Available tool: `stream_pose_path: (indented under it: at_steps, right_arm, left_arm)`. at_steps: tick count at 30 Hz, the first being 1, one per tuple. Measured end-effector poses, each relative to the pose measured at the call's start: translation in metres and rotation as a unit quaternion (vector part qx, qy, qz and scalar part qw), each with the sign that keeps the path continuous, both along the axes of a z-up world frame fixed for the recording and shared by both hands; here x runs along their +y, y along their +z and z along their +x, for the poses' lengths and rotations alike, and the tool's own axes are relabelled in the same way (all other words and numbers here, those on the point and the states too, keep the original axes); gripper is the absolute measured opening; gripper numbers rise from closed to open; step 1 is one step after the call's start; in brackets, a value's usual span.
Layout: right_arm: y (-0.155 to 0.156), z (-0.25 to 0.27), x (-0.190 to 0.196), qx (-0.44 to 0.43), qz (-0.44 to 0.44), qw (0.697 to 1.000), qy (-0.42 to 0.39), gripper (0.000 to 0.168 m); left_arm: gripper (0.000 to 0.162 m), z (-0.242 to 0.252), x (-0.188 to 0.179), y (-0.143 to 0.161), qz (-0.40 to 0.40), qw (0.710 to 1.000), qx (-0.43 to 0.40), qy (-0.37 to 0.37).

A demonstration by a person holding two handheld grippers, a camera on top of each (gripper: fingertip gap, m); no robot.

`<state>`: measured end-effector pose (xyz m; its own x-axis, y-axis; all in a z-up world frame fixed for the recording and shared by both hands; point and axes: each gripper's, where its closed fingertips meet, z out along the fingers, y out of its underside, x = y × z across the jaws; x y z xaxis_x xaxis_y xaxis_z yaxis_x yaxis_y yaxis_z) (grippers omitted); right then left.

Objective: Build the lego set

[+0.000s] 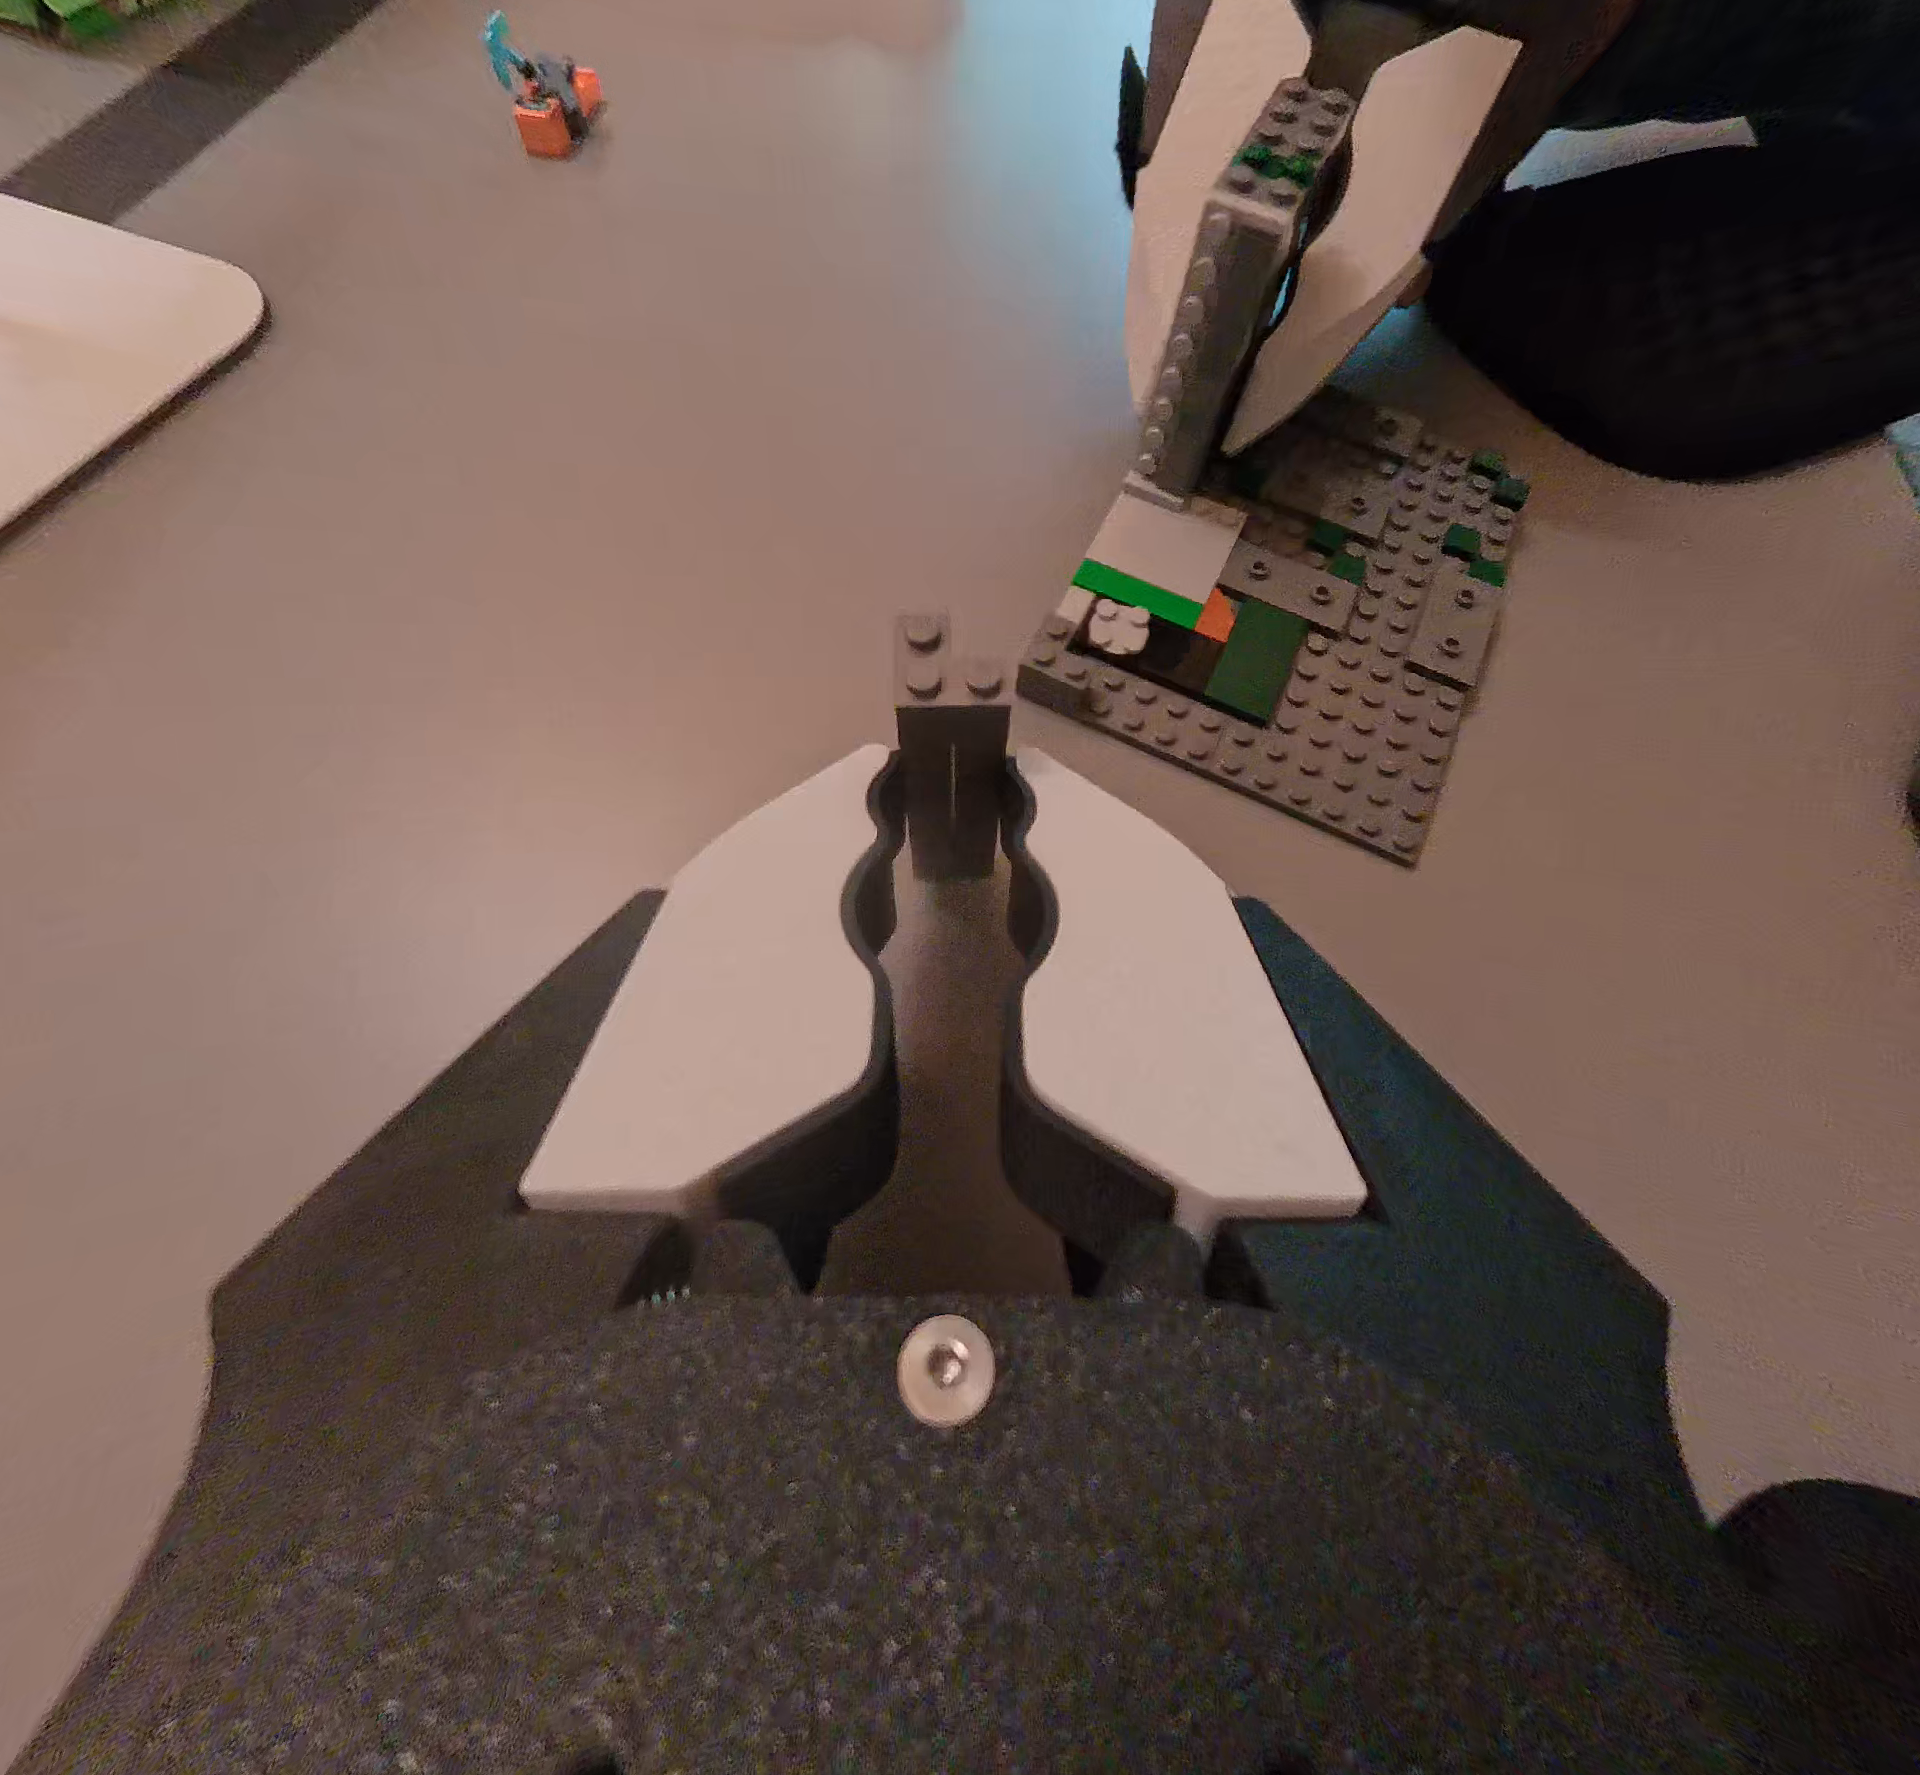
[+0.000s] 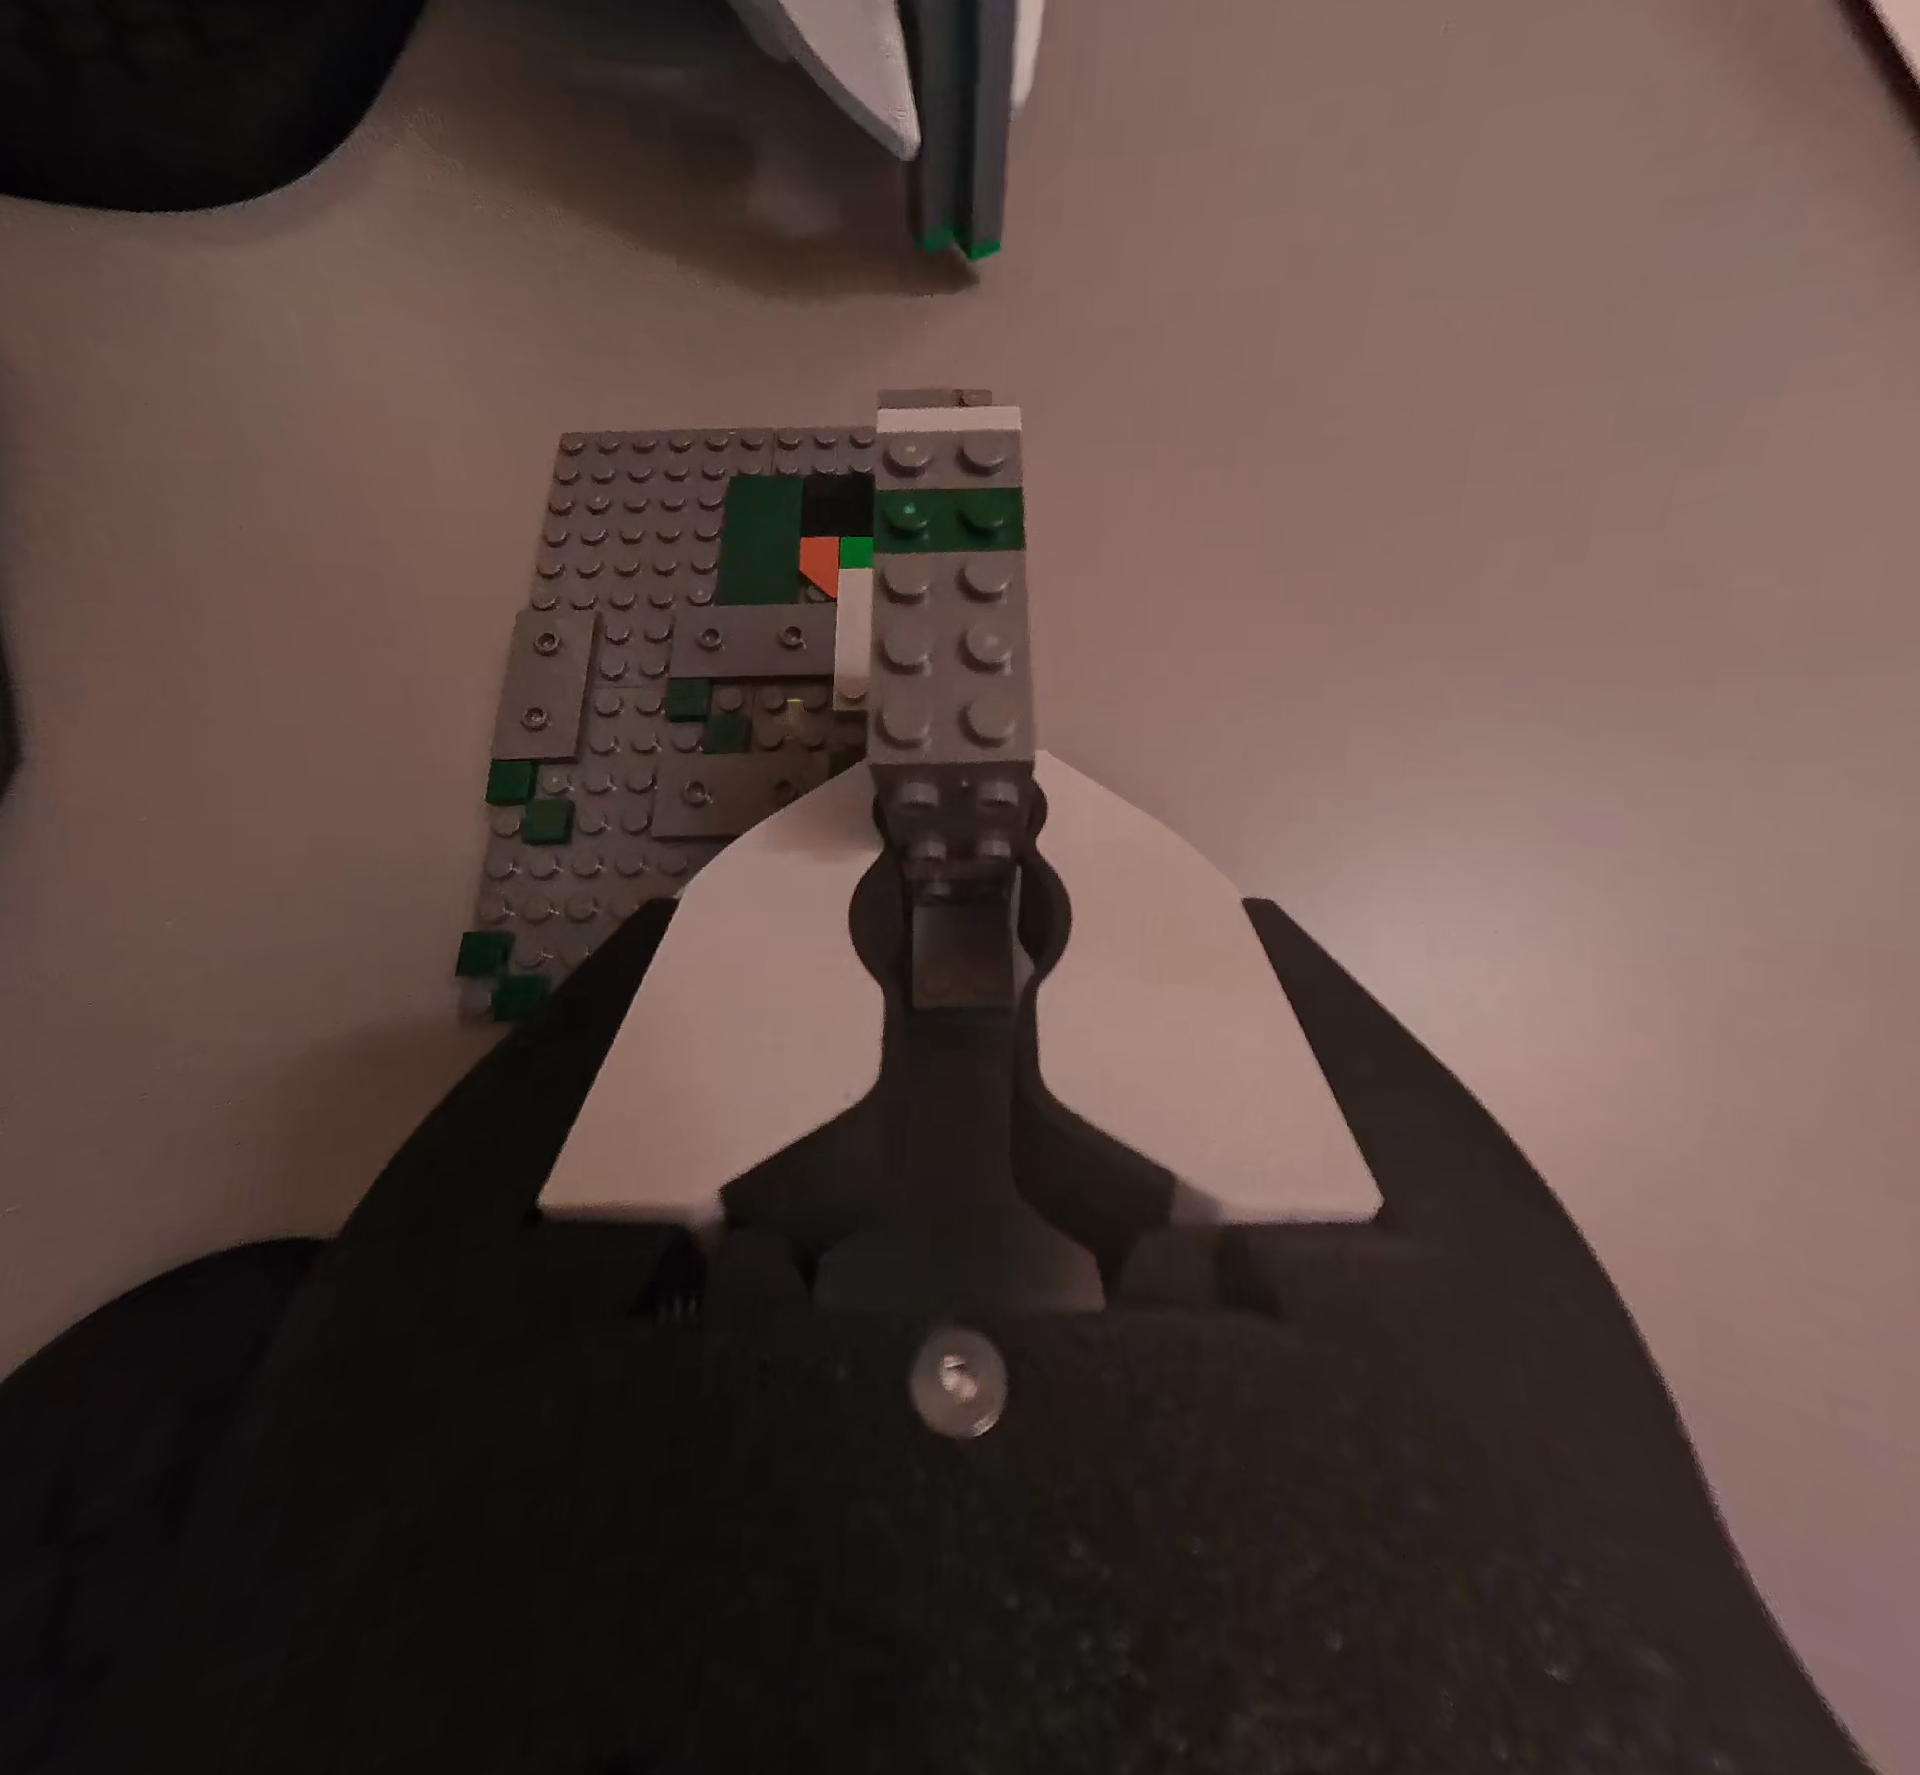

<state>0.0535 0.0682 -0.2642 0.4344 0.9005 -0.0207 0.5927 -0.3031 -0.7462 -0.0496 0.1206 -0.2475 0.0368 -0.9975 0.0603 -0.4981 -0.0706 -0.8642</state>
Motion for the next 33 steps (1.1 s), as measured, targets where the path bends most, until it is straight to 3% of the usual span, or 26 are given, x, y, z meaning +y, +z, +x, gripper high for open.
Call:
stream_pose_path:
  at_steps: [5,12,15,17,19,21,24,26,28,31,33]
  right_arm:
    - [0.0,0.0,0.001,-0.003,0.001,1.0,0.008,0.018]
    - [-0.002,-0.003,0.0,-0.002,0.005,1.0,0.026,0.017]
    - [-0.001,-0.006,-0.003,0.014,0.012,0.999,0.035,0.017]
    - [0.003,-0.006,-0.007,0.032,0.019,0.998,0.044,0.018]
    - [0.014,-0.005,-0.009,0.065,0.029,0.996,0.045,0.017]
    - [0.032,-0.005,-0.012,0.105,0.049,0.992,0.045,0.017]
    - [0.061,-0.007,-0.008,0.123,0.096,0.988,0.024,0.017]
    - [0.075,-0.012,-0.006,0.111,0.125,0.986,0.005,0.017]
    - [0.084,-0.019,-0.008,0.1,0.15,0.984,-0.009,0.017]
    - [0.09,-0.026,-0.015,0.077,0.177,0.981,-0.03,0.017]
    - [0.091,-0.031,-0.021,0.068,0.187,0.979,-0.038,0.017]
  left_arm:
    - [0.017,0.0,0.002,-0.007,0.008,1.0,0.023,-0.018]
    - [0.03,-0.009,0.003,-0.012,0.005,0.999,0.048,-0.014]
    - [0.042,-0.024,0.004,0.0,-0.004,0.999,0.042,0.009]
    - [0.042,-0.037,0.001,0.019,-0.012,0.999,0.008,0.035]
    - [0.034,-0.045,-0.013,0.043,-0.062,0.995,-0.048,0.059]
    - [0.031,-0.043,-0.033,0.061,-0.172,0.976,-0.11,0.082]
    - [0.041,-0.029,-0.058,0.072,-0.34,0.917,-0.185,0.101]
    - [0.046,-0.018,-0.062,0.073,-0.406,0.88,-0.215,0.122]
    - [0.047,-0.007,-0.064,0.071,-0.424,0.867,-0.227,0.131]
    - [0.046,0.008,-0.073,0.068,-0.415,0.875,-0.219,0.121]
    - [0.032,0.017,-0.083,0.066,-0.42,0.879,-0.201,0.103]
